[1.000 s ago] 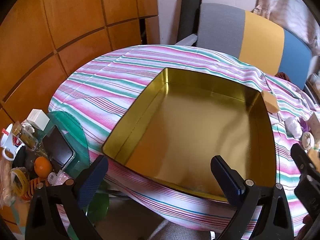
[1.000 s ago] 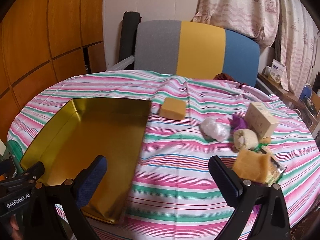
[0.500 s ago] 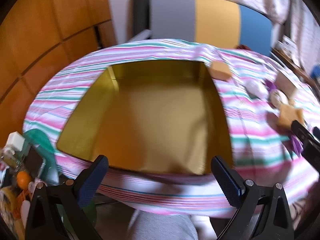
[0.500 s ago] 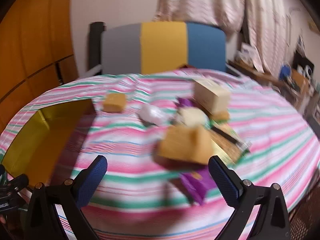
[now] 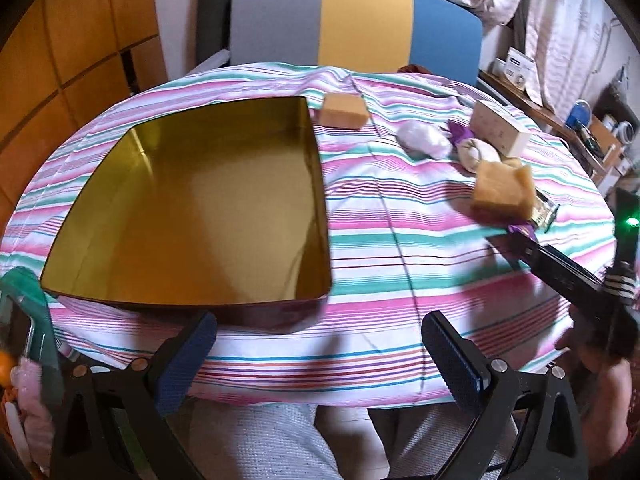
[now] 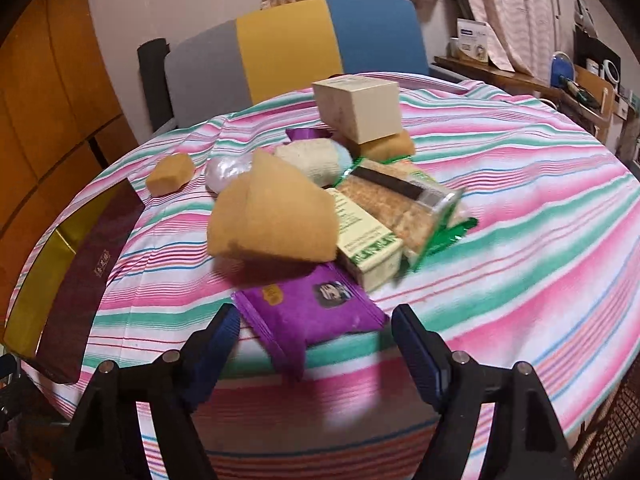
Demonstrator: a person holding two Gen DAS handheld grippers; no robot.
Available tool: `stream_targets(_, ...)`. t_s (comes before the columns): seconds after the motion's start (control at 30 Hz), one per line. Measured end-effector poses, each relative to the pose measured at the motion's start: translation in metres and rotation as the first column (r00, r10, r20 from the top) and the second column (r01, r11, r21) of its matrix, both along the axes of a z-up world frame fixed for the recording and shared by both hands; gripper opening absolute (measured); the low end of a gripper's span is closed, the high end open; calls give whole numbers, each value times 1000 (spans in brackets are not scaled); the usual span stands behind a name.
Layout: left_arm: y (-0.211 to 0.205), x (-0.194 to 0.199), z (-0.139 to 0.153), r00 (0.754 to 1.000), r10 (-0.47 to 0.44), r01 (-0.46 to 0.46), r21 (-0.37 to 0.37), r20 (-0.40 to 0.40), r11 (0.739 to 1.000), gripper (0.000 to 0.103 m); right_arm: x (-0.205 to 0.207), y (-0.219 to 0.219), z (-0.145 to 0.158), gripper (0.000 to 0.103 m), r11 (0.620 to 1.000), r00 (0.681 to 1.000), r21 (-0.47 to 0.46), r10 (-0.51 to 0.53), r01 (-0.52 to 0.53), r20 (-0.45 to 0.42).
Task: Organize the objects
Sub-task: 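Grasp the purple snack packet with the right tool while the left tool grasps the yellow sponge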
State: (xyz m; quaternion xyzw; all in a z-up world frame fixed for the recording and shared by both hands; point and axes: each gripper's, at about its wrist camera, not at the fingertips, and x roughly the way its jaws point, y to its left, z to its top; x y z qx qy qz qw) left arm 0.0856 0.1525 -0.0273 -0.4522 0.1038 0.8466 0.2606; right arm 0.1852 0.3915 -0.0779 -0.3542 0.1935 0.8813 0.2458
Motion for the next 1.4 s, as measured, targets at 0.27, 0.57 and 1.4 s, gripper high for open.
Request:
stream_targets(0.27, 3, 1, 10, 992, -76, 53, 205, 103, 977, 103, 2, -4, 1, 57, 998, 998, 39, 50, -48, -40)
stream_targets(0.57, 56, 4, 30, 989, -151, 150, 174, -7, 973, 103, 17, -4, 11, 42, 999, 995, 43, 32, -28, -93)
stream_targets(1.4, 204, -53, -46, 913, -250, 174, 245, 321, 954, 98, 39, -7, -10, 58, 997, 999, 67, -22, 24, -23)
